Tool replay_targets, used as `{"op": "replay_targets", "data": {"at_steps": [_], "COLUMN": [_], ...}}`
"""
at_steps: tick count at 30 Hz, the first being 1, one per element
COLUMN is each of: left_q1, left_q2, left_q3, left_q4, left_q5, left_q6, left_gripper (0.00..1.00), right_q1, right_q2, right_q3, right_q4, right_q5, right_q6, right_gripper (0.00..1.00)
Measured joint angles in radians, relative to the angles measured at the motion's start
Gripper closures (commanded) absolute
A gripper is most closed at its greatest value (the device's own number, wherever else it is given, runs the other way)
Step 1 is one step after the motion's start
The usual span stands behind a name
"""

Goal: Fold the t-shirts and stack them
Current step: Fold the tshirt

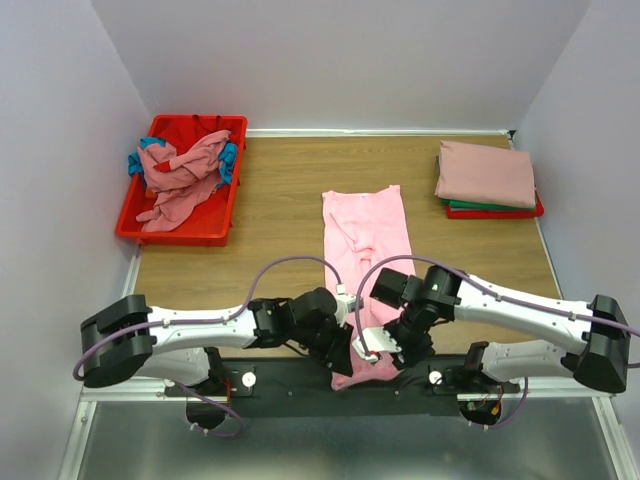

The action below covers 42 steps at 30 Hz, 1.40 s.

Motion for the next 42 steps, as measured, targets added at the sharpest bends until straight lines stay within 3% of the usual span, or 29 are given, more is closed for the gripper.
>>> {"op": "replay_targets", "data": {"at_steps": [3, 5, 7, 10, 11, 14, 15, 18, 21, 25, 31, 36, 37, 38, 41, 42], "left_q1": [-0.006, -0.006, -0.005, 0.014, 0.037, 0.206, 0.291, 0.484, 0.685, 0.814, 0.828, 0.827, 0.827, 0.827, 0.827, 0.827], "left_q2": [-0.044, -0.121, -0.182, -0.251, -0.254, -0.226, -0.198, -0.097, 0.097, 0.35, 0.642, 0.755, 0.771, 0.79, 0.843, 0.867], "left_q3": [0.033, 0.058, 0.079, 0.121, 0.137, 0.161, 0.169, 0.201, 0.283, 0.431, 0.67, 0.783, 0.805, 0.827, 0.902, 0.934], "left_q4": [-0.048, -0.1, -0.135, -0.182, -0.196, -0.208, -0.201, -0.183, -0.148, -0.101, -0.092, -0.114, -0.122, -0.128, -0.16, -0.167], "left_q5": [-0.027, -0.061, -0.091, -0.146, -0.164, -0.187, -0.199, -0.21, -0.211, -0.207, -0.148, -0.106, -0.1, -0.096, -0.072, -0.065], "left_q6": [0.016, 0.029, 0.042, 0.068, 0.076, 0.117, 0.133, 0.193, 0.258, 0.312, 0.371, 0.402, 0.408, 0.413, 0.43, 0.434], "left_gripper": [0.38, 0.33, 0.31, 0.3, 0.3, 0.3, 0.29, 0.29, 0.34, 0.38, 0.45, 0.45, 0.48, 0.5, 0.66, 0.82], "right_q1": [-0.018, -0.06, -0.106, -0.225, -0.276, -0.515, -0.653, -0.862, -0.995, -1.035, -1.032, -1.031, -1.032, -1.032, -1.031, -1.031], "right_q2": [-0.018, -0.052, -0.088, -0.15, -0.159, -0.156, -0.11, 0.097, 0.395, 0.616, 0.791, 0.855, 0.865, 0.876, 0.906, 0.917], "right_q3": [0.022, 0.026, 0.026, 0.023, 0.02, 0.003, 0.011, 0.109, 0.268, 0.396, 0.53, 0.577, 0.59, 0.6, 0.626, 0.633], "right_q4": [0.001, 0.002, 0.006, 0.068, 0.094, 0.253, 0.32, 0.395, 0.503, 0.535, 0.568, 0.586, 0.59, 0.593, 0.599, 0.6], "right_q5": [0.005, 0.011, 0.028, 0.078, 0.084, 0.109, 0.108, 0.083, 0.036, 0.001, -0.049, -0.08, -0.087, -0.094, -0.109, -0.12], "right_q6": [0.014, 0.021, 0.03, 0.082, 0.096, 0.168, 0.198, 0.29, 0.395, 0.494, 0.589, 0.638, 0.647, 0.65, 0.675, 0.68], "right_gripper": [0.36, 0.36, 0.35, 0.18, 0.17, 0.19, 0.22, 0.28, 0.28, 0.29, 0.35, 0.46, 0.5, 0.61, 0.88, 0.92]}}
